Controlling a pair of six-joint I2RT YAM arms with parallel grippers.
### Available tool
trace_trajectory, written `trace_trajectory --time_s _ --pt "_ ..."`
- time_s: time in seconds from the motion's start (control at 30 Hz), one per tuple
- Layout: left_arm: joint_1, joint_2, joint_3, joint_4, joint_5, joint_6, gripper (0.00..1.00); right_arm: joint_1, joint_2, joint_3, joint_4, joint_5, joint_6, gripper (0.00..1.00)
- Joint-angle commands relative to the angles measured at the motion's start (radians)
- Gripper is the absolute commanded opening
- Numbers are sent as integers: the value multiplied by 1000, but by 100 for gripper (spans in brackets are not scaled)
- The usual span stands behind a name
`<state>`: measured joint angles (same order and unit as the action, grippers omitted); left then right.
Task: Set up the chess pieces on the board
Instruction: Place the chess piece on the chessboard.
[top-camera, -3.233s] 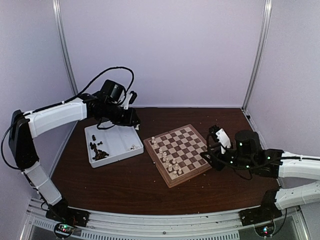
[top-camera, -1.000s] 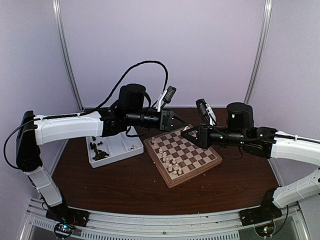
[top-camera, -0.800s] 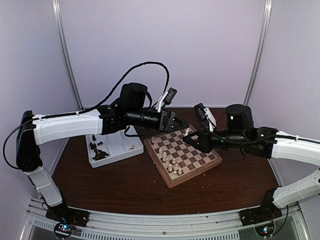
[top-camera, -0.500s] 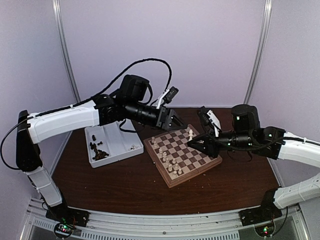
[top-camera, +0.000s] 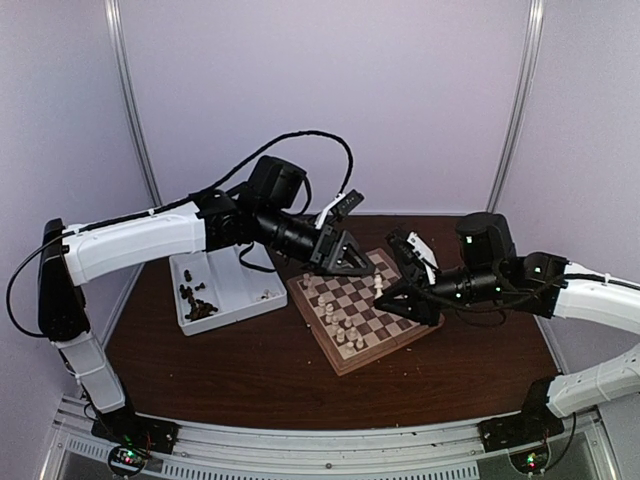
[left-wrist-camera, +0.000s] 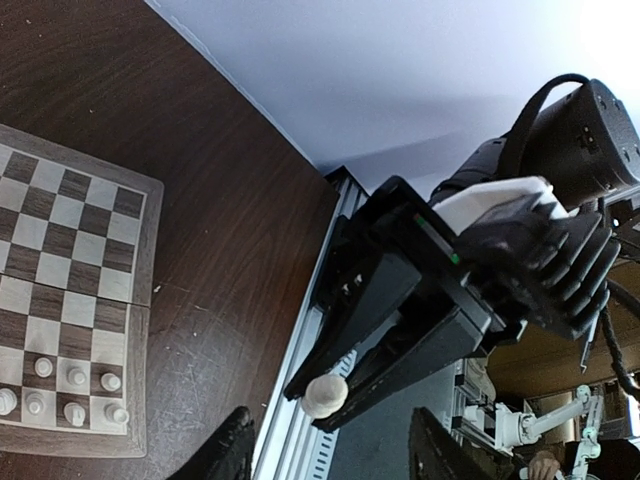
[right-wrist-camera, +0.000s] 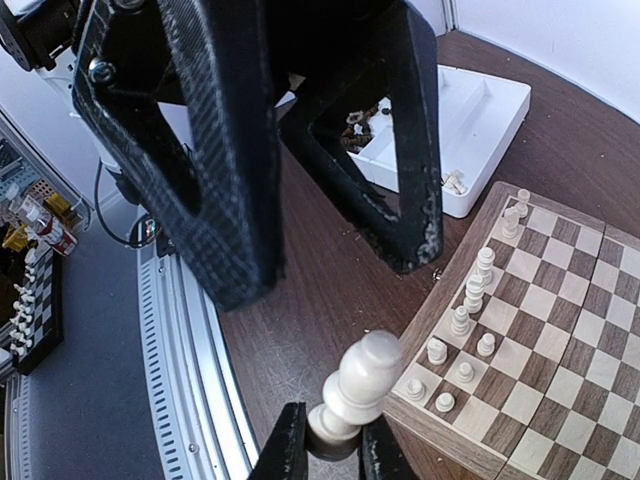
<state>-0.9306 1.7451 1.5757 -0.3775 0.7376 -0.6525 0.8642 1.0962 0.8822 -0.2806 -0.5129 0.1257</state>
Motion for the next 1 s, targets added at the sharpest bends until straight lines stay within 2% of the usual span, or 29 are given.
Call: trace_trajectory --time_s 0.0,0.2,0.37,0.47,0.73,0.9,0.97 --pt "-12 25 31 36 31 -6 50 2 30 49 20 -40 -8 0" --pt "-16 37 37 40 36 -8 41 5 52 61 29 -31 0 0" --pt "-17 44 37 26 33 -1 41 8 64 63 38 -35 6 0" --pt "-19 49 39 22 36 0 36 10 73 67 37 -37 5 0" --pt "-21 63 52 -2 39 8 30 14 88 79 44 -37 6 0" --pt "-23 69 60 -32 31 23 30 15 87 78 46 -29 3 0" --pt "-23 70 57 -34 30 24 26 15 87 75 50 -29 2 0"
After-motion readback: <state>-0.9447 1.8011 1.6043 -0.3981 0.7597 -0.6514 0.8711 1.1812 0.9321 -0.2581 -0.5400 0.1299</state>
